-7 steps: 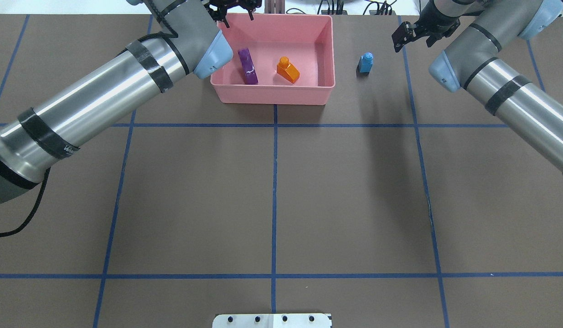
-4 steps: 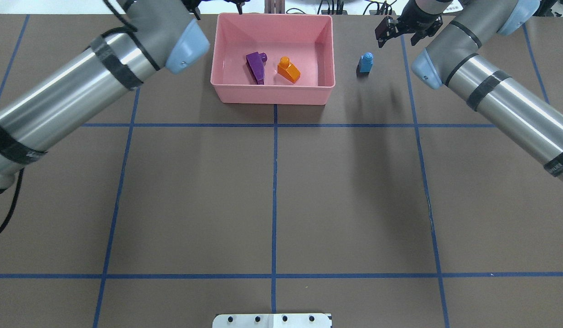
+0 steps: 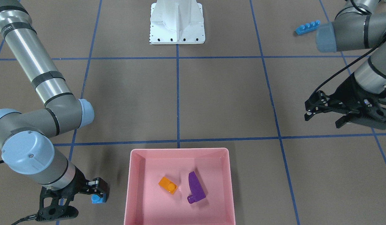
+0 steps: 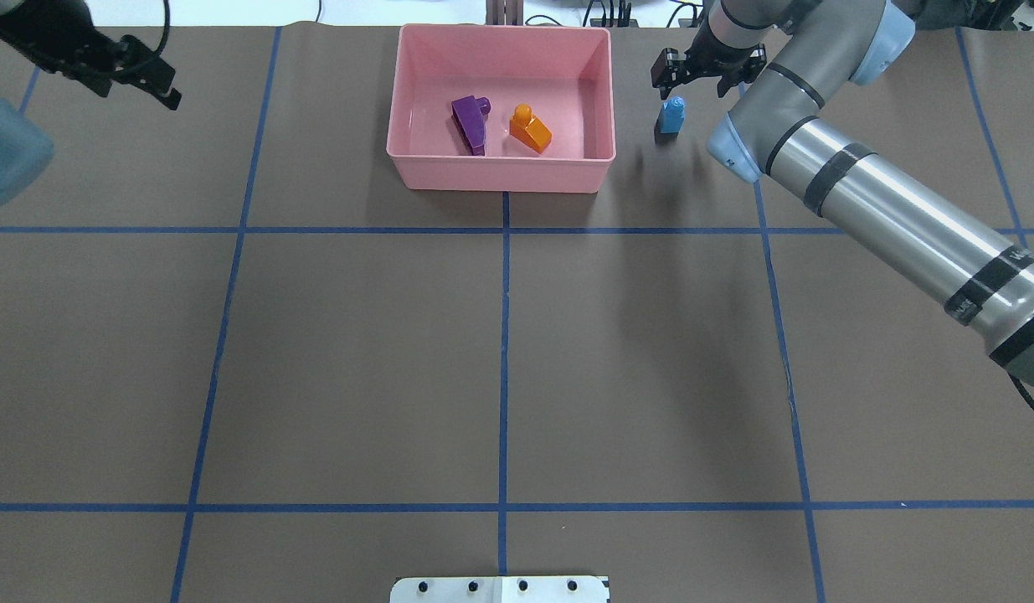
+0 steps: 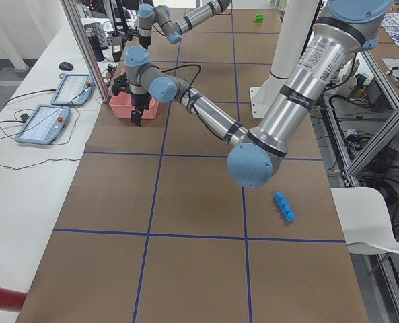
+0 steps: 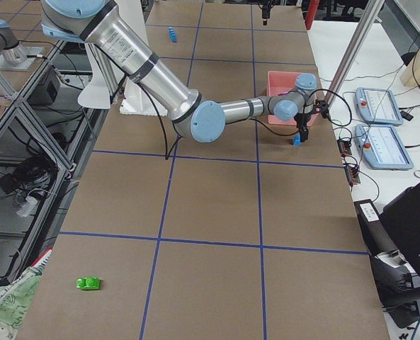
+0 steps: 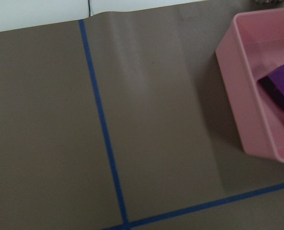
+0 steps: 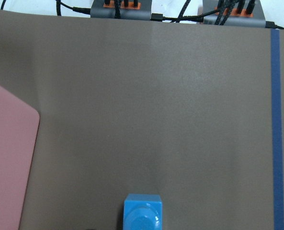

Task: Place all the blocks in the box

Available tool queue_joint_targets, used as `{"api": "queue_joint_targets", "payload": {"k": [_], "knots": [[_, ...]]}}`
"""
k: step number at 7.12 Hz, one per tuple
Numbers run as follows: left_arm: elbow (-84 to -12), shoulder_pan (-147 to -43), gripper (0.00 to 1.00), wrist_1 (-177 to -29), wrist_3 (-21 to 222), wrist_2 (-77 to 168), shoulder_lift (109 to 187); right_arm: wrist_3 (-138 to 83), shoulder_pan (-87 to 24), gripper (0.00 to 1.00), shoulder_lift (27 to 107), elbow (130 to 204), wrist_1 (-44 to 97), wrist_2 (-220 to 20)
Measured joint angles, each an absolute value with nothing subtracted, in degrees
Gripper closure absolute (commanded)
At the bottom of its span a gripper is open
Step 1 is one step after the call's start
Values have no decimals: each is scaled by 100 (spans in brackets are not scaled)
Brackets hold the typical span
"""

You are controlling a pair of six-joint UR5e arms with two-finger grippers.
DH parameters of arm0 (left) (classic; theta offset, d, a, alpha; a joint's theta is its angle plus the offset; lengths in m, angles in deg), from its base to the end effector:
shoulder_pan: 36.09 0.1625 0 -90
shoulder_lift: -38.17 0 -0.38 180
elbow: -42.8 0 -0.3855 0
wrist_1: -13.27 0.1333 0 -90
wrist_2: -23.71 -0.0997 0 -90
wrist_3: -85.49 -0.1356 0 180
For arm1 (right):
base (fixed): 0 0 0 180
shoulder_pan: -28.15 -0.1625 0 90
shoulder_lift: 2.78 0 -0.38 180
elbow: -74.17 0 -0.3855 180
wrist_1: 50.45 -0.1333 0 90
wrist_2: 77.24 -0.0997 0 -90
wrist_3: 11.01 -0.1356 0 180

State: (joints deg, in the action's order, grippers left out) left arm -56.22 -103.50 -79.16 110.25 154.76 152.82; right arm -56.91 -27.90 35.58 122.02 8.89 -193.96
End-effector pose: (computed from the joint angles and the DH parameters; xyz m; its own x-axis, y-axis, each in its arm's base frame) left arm 0.1974 -0.5895 0.3180 0.6273 0.2750 -0.7286 -0.0525 0.9484 0.3128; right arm -0.4049 -0.7310 0.3631 0.7095 -0.0592 0.7022 -0.1188 0.9722 0.2019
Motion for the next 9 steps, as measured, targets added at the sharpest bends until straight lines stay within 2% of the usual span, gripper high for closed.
{"api": "queue_joint_targets", "payload": {"k": [2,3,4,5,9], "knots": [[-5938,-10413,0,-7917,10849,15523,14894,-5819,-2650,25,3513,11962,605,-19206],[-5970,-10417,0,-7919,10836,15526,14851,-5837,-2597,37,3495,11867,516,-19142],[-5980,-10419,0,-7919,10834,15527,14837,-5846,-2538,65,3488,11814,485,-19052],[-5983,-10419,0,-7919,10833,15528,14828,-5852,-2500,100,3486,11789,477,-18985],[-5990,-10412,0,-7919,10849,15528,14786,-5883,-2706,100,3492,11915,507,-19008]]}}
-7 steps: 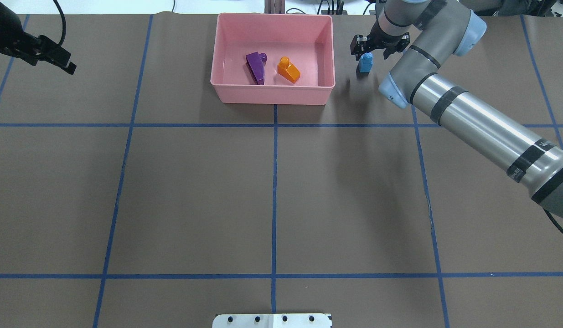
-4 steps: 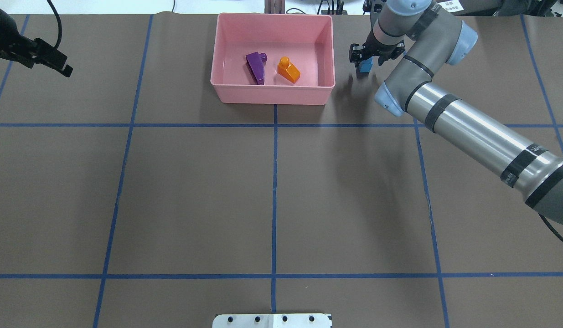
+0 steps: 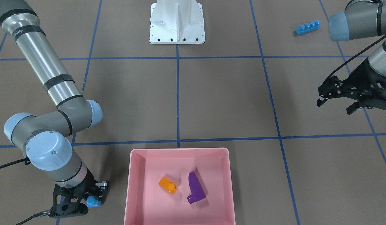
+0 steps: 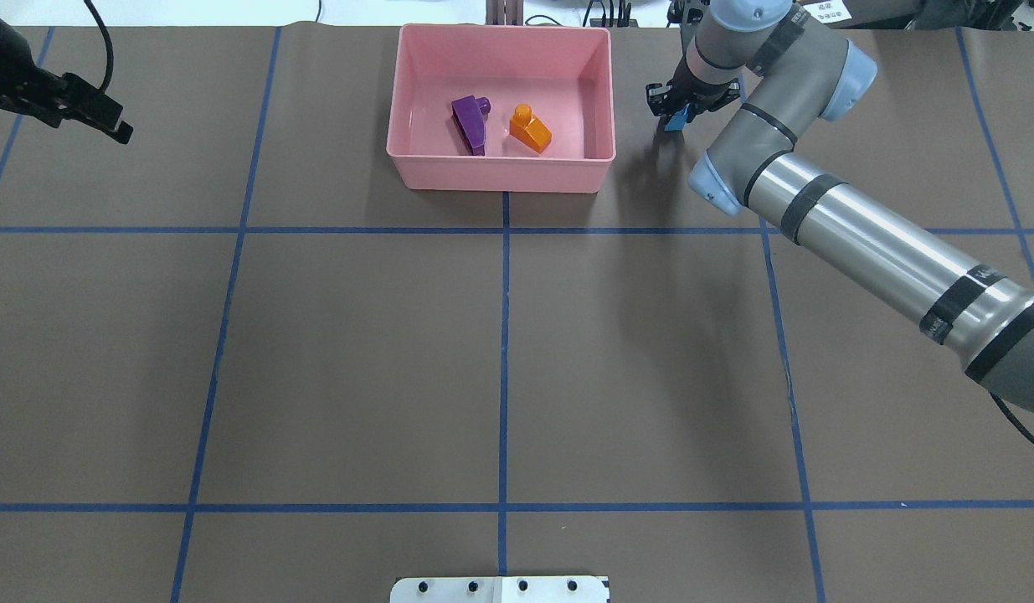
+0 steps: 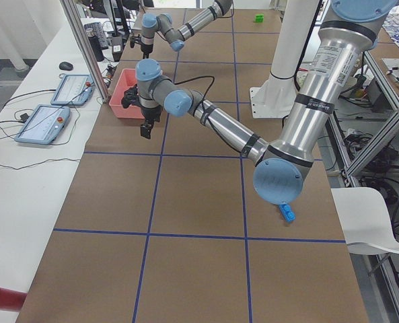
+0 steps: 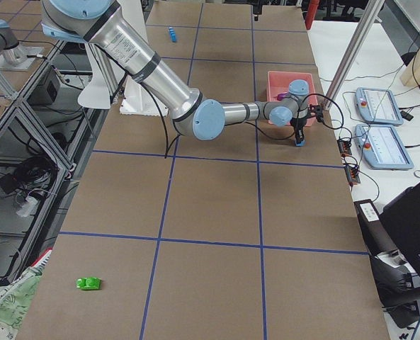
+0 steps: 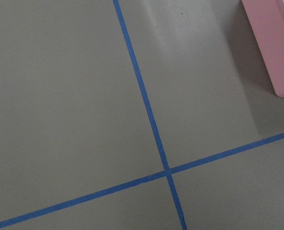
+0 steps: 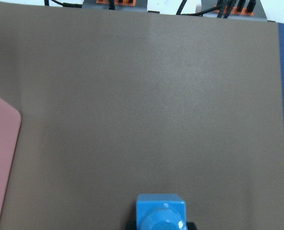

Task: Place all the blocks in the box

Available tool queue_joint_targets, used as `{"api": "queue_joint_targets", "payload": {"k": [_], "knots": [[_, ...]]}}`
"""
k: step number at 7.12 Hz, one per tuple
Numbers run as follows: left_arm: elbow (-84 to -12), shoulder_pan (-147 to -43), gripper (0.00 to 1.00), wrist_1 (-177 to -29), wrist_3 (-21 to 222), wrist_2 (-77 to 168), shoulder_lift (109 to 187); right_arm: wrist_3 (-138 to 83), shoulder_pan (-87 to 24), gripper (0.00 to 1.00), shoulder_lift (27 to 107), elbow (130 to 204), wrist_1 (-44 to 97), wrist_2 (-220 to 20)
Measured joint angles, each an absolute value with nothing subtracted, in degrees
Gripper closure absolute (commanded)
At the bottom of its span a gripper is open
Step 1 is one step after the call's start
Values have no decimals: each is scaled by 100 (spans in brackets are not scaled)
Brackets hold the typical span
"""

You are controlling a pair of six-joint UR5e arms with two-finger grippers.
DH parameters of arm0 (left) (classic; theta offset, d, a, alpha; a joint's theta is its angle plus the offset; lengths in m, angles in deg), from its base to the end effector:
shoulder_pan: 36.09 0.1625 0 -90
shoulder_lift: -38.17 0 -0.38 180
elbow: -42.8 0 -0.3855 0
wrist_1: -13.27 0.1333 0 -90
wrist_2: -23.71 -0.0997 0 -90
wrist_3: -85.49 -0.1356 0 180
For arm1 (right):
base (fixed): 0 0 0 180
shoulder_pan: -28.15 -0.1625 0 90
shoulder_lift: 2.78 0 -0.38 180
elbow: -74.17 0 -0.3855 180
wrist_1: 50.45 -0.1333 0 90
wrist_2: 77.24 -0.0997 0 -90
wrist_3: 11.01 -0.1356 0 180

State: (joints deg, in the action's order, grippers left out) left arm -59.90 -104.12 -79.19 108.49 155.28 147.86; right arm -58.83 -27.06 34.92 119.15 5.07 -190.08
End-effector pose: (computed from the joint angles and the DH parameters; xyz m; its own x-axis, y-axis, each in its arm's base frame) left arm 0.1818 -0.5665 0.3401 0.6280 0.2840 -0.7245 -0.0669 0.9473 0.3132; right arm -0.4134 -0.7364 0.3728 0.7246 -0.0417 0.6880 -0.1658 0.9583 0.2326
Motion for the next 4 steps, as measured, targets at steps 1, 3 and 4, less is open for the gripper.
{"api": "queue_joint_targets", "payload": {"k": [1,3,4], "knots": [[-5990,-10412,0,-7919,10844,15528,14769,-6010,-2908,100,3487,12172,620,-19178],[-6012,-10406,0,-7925,10830,15528,14676,-6558,-3262,100,3213,12823,1294,-19656],[-6022,-10405,0,-7927,10828,15528,14647,-6992,-3267,100,2859,12946,1691,-19747]]}}
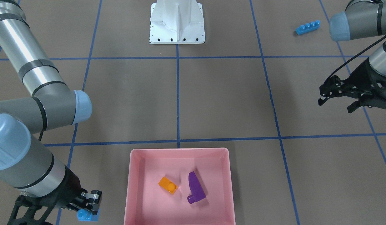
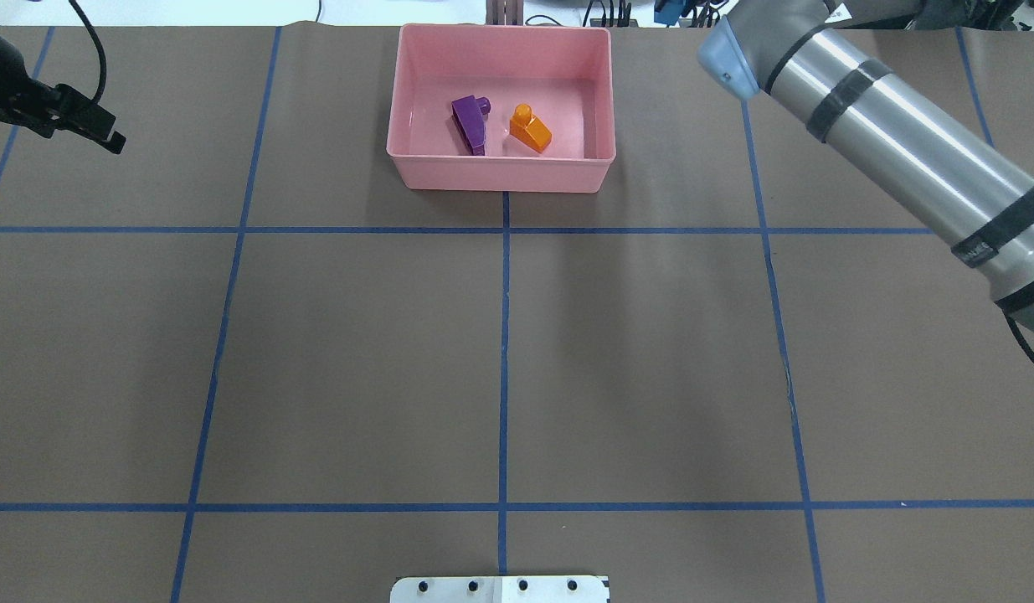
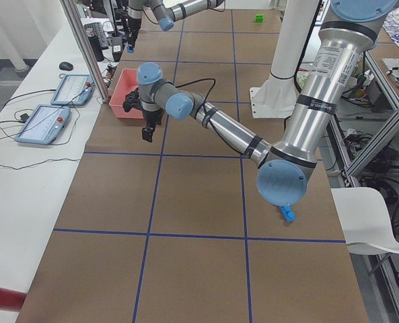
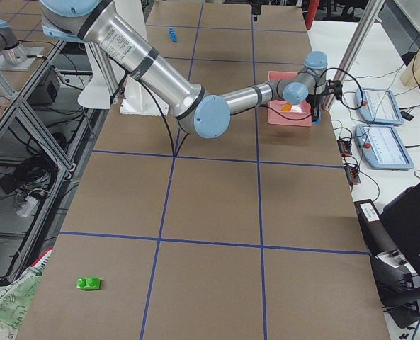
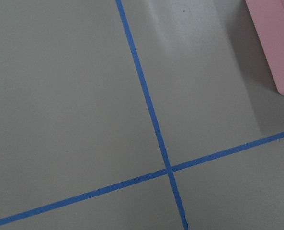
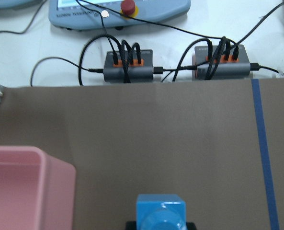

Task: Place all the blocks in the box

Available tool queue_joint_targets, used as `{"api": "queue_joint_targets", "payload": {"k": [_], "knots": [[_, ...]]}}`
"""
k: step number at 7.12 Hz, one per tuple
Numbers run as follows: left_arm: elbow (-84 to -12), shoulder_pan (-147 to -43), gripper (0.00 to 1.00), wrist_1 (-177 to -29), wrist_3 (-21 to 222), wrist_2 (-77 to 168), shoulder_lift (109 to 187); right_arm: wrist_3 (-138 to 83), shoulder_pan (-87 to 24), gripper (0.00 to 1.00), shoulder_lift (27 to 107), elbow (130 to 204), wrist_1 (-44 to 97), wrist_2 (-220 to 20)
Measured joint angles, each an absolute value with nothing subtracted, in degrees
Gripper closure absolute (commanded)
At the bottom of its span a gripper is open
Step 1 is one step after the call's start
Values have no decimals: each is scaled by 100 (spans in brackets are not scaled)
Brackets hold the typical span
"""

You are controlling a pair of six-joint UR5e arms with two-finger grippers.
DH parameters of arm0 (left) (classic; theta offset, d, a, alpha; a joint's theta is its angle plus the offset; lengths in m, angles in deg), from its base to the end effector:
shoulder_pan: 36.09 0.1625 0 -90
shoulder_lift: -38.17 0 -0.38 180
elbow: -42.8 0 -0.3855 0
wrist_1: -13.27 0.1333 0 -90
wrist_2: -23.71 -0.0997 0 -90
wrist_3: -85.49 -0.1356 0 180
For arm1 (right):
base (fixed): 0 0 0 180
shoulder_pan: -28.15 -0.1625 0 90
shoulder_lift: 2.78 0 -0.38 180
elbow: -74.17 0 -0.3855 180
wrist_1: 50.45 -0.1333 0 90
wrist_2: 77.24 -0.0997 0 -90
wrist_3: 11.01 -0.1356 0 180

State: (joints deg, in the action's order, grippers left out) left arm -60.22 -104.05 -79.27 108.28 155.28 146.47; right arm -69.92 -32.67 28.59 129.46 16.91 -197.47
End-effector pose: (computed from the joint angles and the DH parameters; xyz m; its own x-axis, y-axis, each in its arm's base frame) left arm 0.1805 -0.5612 0.3516 0.6321 0.2766 -0.7238 -0.0724 0.9511 0.3002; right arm -0.3481 -0.7568 0.2122 0.5846 0.1318 0.8006 -0.3203 0.9441 0.0785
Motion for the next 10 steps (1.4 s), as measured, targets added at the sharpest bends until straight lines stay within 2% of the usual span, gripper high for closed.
{"api": "queue_joint_targets", "payload": {"k": [1,2,6,8,10], "knots": [[-6049,-10406,0,-7928,10833,15528,14618,-7394,-3129,100,2564,12963,1893,-19684],[-6096,-10407,0,-7928,10843,15528,14573,-7718,-2863,3,2361,12948,1972,-19401],[-6281,-10402,0,-7926,10903,15528,14375,-7610,-2396,1,2239,13177,2717,-18831],[-6719,-10396,0,-7924,10911,15537,13835,-6922,-2462,1,2391,13865,3688,-18964],[-7327,-10382,0,-8009,10866,15493,13002,-6161,-2695,1,3363,15157,4107,-19378]]}}
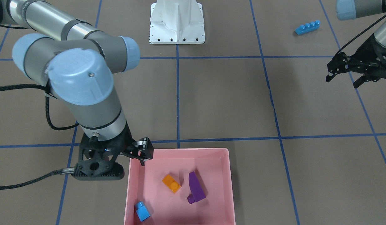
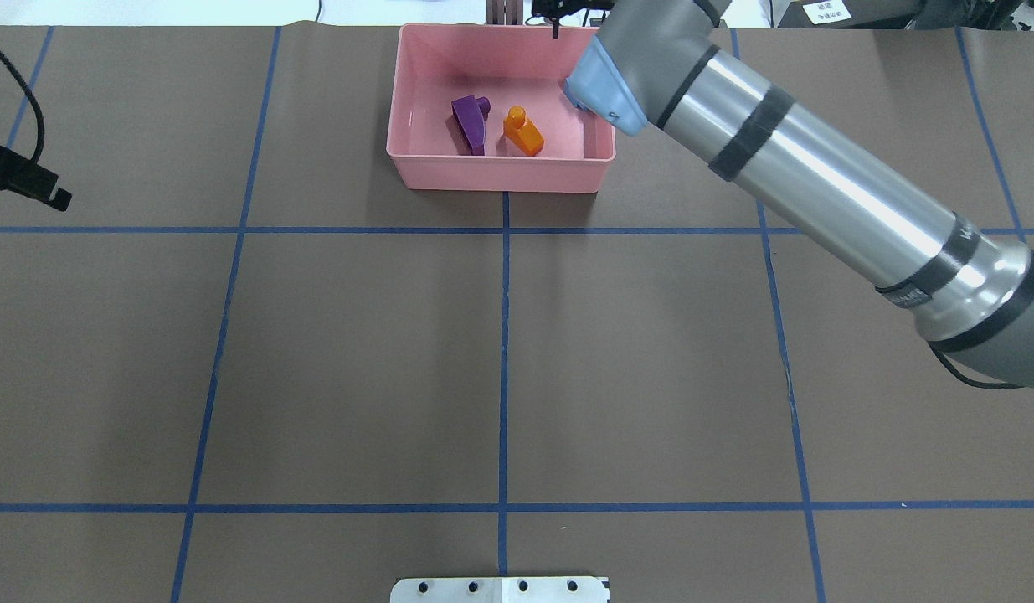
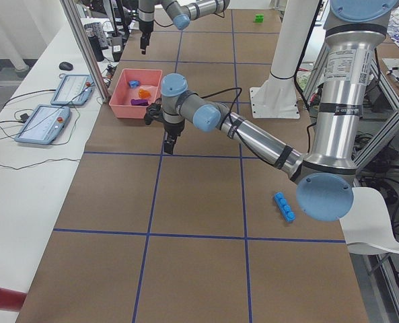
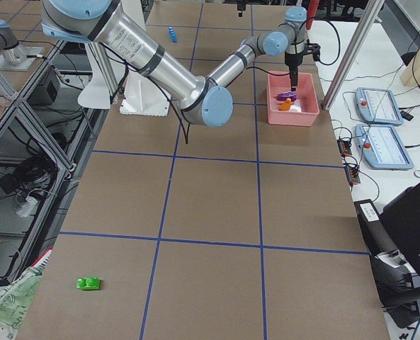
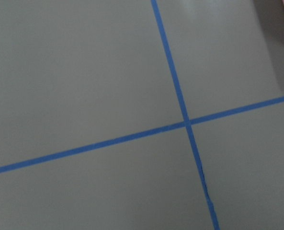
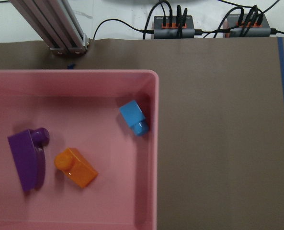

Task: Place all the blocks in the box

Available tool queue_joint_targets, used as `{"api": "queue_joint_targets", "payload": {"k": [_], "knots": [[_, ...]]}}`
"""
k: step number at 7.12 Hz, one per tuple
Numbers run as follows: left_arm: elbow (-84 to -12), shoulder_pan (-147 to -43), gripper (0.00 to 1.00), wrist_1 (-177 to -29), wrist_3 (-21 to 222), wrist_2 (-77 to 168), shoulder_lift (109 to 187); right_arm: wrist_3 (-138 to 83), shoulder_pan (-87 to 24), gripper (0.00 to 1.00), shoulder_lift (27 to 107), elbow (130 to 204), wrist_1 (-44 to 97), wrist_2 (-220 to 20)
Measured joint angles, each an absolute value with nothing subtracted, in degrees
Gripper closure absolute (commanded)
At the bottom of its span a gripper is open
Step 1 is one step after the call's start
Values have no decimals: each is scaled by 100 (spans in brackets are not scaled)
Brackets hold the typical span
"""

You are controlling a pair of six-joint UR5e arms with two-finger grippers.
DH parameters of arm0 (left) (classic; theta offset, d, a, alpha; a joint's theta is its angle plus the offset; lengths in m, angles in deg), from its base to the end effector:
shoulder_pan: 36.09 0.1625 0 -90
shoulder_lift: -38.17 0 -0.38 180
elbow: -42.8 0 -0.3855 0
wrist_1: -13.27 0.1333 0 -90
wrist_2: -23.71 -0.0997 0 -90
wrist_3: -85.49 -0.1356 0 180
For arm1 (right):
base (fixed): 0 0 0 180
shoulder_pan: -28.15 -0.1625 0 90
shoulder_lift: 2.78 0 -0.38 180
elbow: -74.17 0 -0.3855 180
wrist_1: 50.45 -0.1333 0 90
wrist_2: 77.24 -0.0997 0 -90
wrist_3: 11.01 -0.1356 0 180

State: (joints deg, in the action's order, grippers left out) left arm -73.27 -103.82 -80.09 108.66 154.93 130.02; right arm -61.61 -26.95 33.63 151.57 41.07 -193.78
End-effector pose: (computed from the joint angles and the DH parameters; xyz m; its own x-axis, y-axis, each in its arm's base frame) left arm 0.1454 -0.4711 0.3972 0.6482 0.2420 -0.7220 -0.0749 0.9638 0.2558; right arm -0.3700 -0.6574 0.1655 0.7039 0.0165 0.7101 -0.1611 0.9774 0.1369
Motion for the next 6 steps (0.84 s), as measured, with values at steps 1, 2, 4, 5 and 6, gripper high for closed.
{"api": "queue_joint_targets", "payload": {"k": [1,2,4,5,6], "knots": [[-7533,-10364,0,-8268,10845,15460,12487,-5867,-2798,0,4036,15883,4167,-19521],[-7635,-10277,0,-8865,10837,15396,11859,-5614,-2844,0,4681,16555,4238,-19584],[-7685,-9903,0,-10278,10851,15297,10622,-5234,-2873,0,5811,17713,4374,-19613],[-7686,-9592,0,-10731,10889,15134,10194,-5165,-2876,1,6293,18192,4391,-19613],[-7686,-9129,0,-11060,10953,14819,9851,-5079,-2882,0,6805,18675,4394,-19612]]}}
